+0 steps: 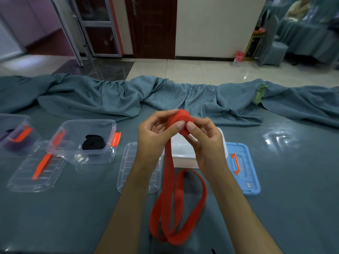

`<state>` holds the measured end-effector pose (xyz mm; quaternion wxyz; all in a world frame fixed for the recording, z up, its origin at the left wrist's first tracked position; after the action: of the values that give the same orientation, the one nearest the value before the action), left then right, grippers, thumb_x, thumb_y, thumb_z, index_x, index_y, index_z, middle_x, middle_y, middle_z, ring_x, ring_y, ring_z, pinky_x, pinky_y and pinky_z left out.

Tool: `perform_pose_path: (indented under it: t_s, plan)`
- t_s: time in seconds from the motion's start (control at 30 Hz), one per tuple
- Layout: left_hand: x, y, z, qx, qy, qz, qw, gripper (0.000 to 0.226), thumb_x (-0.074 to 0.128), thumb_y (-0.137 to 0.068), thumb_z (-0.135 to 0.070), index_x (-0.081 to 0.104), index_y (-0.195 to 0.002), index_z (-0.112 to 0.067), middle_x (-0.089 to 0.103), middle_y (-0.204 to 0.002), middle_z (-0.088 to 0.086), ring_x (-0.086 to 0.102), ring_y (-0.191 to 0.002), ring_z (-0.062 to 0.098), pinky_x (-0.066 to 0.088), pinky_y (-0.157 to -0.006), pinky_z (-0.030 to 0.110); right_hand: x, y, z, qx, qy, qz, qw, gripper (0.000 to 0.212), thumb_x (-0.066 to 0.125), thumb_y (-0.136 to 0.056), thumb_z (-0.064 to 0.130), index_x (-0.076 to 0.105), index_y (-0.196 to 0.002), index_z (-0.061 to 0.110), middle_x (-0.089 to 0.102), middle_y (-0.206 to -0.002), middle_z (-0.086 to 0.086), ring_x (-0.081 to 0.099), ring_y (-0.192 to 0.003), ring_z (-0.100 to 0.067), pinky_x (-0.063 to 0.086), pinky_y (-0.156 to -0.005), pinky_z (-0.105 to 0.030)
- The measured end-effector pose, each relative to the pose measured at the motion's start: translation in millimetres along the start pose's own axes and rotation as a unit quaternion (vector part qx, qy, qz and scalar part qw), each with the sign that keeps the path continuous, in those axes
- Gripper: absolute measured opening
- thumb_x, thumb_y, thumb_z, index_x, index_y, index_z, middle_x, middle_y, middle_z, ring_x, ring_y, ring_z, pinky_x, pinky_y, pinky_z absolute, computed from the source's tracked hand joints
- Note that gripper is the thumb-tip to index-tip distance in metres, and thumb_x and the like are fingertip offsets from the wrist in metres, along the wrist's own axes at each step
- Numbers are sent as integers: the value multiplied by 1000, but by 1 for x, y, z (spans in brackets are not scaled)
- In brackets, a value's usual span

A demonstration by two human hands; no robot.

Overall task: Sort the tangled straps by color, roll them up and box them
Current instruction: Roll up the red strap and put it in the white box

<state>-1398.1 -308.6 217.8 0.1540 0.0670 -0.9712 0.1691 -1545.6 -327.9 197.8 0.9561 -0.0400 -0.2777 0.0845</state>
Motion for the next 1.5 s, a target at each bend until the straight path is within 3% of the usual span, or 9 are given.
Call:
perform_pose_path:
  t_s: [0.2,0.4,0.5,0.6,0.7,0.8,1.03,1.3,1.5]
  plan:
    - [2,2,10,-50,58,30,997,51,88,-80,-12,69,-126,-21,77,-117,17,75,-110,32,59,-93,33,-11,4,9,-9,44,-6,999,45,88,-73,15,65,-111,14,76,-94,-5,74,-92,-19,60,-90,-36]
    - [10,17,25,-37,7,-10,999,30,87,-82,-8,74,-108,-16,79,-111,6,76,-109,24,59,-94,30,-23,14,0,13,6,-44,999,31,82,-82,6,71,-110,10,79,-98,-2,77,-93,-14,61,-82,-26]
    - [9,23,30,-46,-28,4,999,33,86,-83,-7,75,-114,-8,78,-118,6,74,-115,23,57,-100,32,-29,19,0,11,29,-38,999,24,80,-78,12,70,-99,11,79,-99,-3,77,-90,-16,63,-86,-36]
    - [2,27,30,-40,-67,19,997,30,84,-87,-11,78,-115,-18,80,-115,6,75,-112,23,58,-101,38,-34,22,3,18,108,-14,994,29,83,-76,15,60,-92,7,76,-100,-13,76,-88,-24,60,-88,-48]
    - [4,31,30,-23,-118,34,992,31,85,-88,-19,77,-116,-30,80,-114,0,74,-112,20,58,-100,37,-41,19,17,1,166,-6,986,37,86,-75,11,66,-104,4,79,-101,-10,78,-93,-27,63,-82,-37]
    - [8,34,33,-44,-81,28,995,37,87,-86,-22,74,-120,-24,79,-117,5,74,-115,24,61,-97,40,-38,20,23,-31,171,9,985,39,85,-79,8,72,-116,12,79,-108,-10,77,-102,-27,63,-85,-34]
    - [-1,27,26,-44,-122,66,989,52,99,-65,-26,77,-112,-28,78,-108,3,73,-109,23,63,-89,37,-42,20,15,6,165,60,985,31,88,-73,2,63,-91,7,75,-92,5,78,-91,-23,63,-77,-31]
    - [7,30,24,23,-120,85,989,44,91,-79,-7,78,-119,-19,74,-116,1,72,-113,22,57,-96,29,-40,21,11,-9,119,13,993,17,83,-84,12,73,-98,12,79,-93,-6,78,-86,-27,65,-75,-40]
    - [-2,34,31,25,-62,-5,998,29,91,-77,-16,79,-104,-17,79,-115,7,76,-112,24,60,-91,26,-43,15,16,5,194,46,980,28,82,-77,14,67,-98,7,76,-99,-2,77,-97,-24,60,-83,-33]
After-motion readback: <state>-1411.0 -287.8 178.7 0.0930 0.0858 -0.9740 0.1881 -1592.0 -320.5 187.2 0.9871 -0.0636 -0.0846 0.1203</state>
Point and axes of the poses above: each hand's wrist, its own y-axis away from the middle knuckle, its own x-axis out of the palm, z = x × y, the point moved 6 cm from there along -y, towards the middle knuckle
